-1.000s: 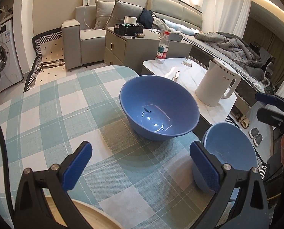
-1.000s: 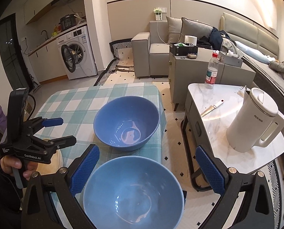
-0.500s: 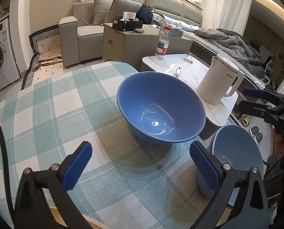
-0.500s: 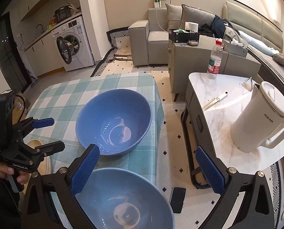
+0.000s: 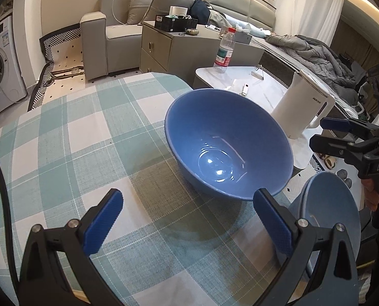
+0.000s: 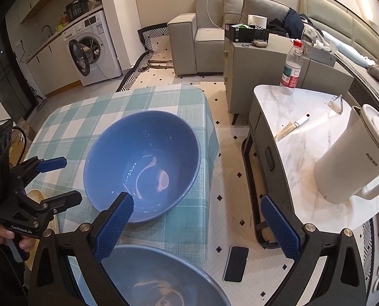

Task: Organize plates and bowls
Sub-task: 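Lower the left tool onto the remaining blue bowl rim while the right tool approaches it, then close the left tool on the blue bowl rim and lift it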

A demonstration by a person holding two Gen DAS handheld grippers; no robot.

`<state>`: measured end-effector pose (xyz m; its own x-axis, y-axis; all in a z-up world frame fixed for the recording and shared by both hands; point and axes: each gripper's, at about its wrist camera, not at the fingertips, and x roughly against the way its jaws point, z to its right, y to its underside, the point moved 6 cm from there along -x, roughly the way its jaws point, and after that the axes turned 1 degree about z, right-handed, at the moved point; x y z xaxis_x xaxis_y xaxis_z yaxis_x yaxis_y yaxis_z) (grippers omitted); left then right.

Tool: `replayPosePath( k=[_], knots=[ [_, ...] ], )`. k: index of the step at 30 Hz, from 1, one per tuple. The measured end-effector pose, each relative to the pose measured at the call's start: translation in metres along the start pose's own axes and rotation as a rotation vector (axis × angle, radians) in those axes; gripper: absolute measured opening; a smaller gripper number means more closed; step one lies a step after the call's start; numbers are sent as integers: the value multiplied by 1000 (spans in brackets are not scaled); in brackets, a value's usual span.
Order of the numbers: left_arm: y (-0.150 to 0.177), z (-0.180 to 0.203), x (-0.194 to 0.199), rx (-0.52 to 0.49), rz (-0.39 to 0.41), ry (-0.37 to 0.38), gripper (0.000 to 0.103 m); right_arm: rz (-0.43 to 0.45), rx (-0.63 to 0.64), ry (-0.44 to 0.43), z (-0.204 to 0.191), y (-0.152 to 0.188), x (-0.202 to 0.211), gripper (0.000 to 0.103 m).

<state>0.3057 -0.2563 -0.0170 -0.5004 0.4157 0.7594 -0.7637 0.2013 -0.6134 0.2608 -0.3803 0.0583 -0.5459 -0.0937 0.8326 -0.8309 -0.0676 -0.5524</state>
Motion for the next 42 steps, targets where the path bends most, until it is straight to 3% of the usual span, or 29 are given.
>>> replayPosePath(
  k=[5, 12, 15, 17, 20, 22, 30, 35, 42],
  knots=[
    [-4, 0, -6, 4, -4, 0, 102, -29, 12, -13, -6, -3, -15, 99],
    [-7, 0, -12, 6, -8, -6, 98, -82, 22, -32, -9, -5, -39, 76],
    [-7, 1, -15, 2, -16, -6, 93, -93, 18, -38, -10, -6, -44, 69],
    [-6, 2, -17, 0, -23, -1, 84, -97, 17, -39, -9, -6, -46, 66],
    [-6, 3, -18, -1, -23, 6, 84, -107, 17, -40, -9, -5, -51, 65],
    [-6, 4, -20, -3, -25, 16, 82, -109, 23, -42, -11, -5, -53, 57],
    [-8, 10, -23, 6, -36, 55, 56, -112, 34, -50, -12, -4, -56, 41],
    [-7, 16, -23, -16, -38, 60, 41, -95, 64, -56, -16, -3, -55, 40],
    [-8, 18, -24, -26, -37, 43, 38, -86, 97, -49, -20, -2, -55, 40]
  ],
)
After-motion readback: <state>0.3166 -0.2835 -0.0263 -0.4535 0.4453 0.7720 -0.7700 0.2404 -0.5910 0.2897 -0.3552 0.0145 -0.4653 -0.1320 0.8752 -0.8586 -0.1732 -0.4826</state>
